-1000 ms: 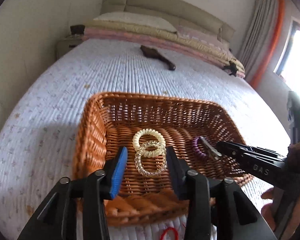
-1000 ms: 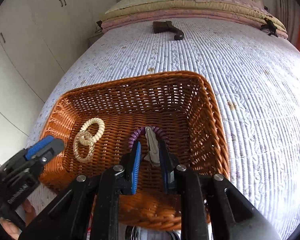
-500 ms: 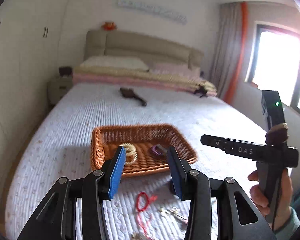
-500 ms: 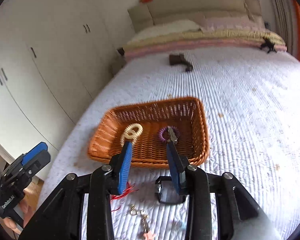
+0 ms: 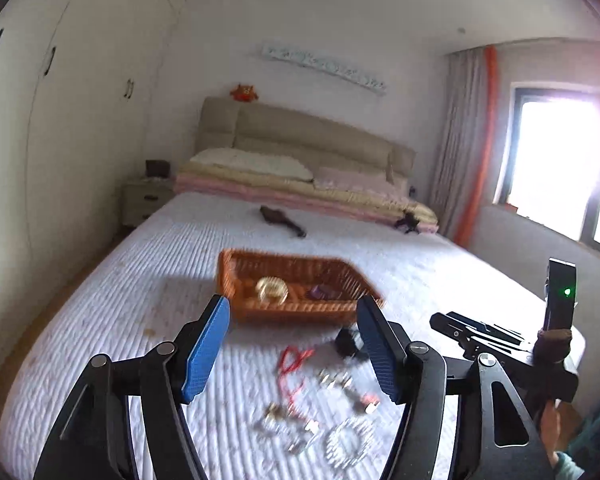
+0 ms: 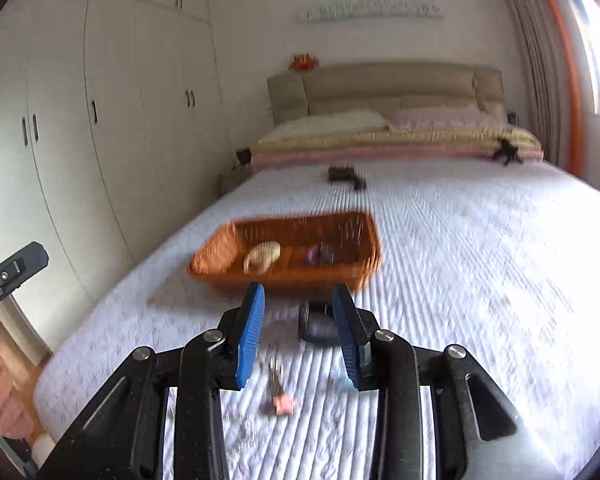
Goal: Organize jewelry
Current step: 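Withdraw both open tools from the basket toward the remaining jewelry, then grasp the silver crystal chain with the left tool while the right tool grasps the pink star keychain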
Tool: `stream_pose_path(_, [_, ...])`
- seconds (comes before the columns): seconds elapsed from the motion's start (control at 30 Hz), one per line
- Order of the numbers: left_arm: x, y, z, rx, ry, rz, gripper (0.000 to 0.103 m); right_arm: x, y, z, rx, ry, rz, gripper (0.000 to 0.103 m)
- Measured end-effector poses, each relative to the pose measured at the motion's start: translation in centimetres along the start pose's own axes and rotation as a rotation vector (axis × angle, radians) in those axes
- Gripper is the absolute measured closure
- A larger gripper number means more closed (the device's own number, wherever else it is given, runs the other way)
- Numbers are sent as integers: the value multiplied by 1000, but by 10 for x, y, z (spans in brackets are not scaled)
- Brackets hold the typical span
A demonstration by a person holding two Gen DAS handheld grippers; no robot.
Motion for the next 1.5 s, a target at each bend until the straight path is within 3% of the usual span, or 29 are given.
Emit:
stream_pose_path(0.2, [-44, 31, 26, 42, -63, 127, 36, -38, 27, 1, 1, 18, 115, 65])
stream_pose_path(0.33, [-66, 54, 40, 29, -99, 223, 36, -55, 43, 6, 14, 9, 182, 65])
stream_pose_path(0.63, [-96, 94, 51, 17, -161, 378, 37, -70, 71, 21, 9, -62, 288, 65])
stream_pose_path(0.87, [-106, 107, 44, 12, -130, 450, 40, -73, 85, 27, -3, -88, 343, 65])
stream_pose_path(0.97, [-106, 112, 43, 26, -125, 461, 45, -74, 90, 28, -1, -90, 359, 75])
stream_pose_path(1.13, [-108, 118, 41, 51, -105, 482, 50, -75, 93, 28, -12, -86, 354, 76])
stream_pose_path(1.23, [-109, 118, 38, 94, -74, 495, 60, -75, 90, 26, -33, -74, 340, 76])
stream_pose_path(1.3, [-108, 115, 41, 113, -83, 490, 72, -75, 90, 23, -34, -58, 341, 76])
stream_pose_path(1.4, [-107, 110, 48, 93, -115, 483, 74, -74, 90, 19, -18, -40, 348, 76])
stream_pose_path(1.5, [-108, 113, 43, 116, -80, 492, 74, -74, 92, 20, -16, -47, 355, 76])
Point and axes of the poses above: each gripper's, at about its wrist camera, not at the fingertips, and y roughly the way its jaws point, z to its left, x to its top, the point moved 1 cm from there along y, roughly the way its jaws point, and after that the axes turned 11 degrees about -x, right-handed, at the moved point
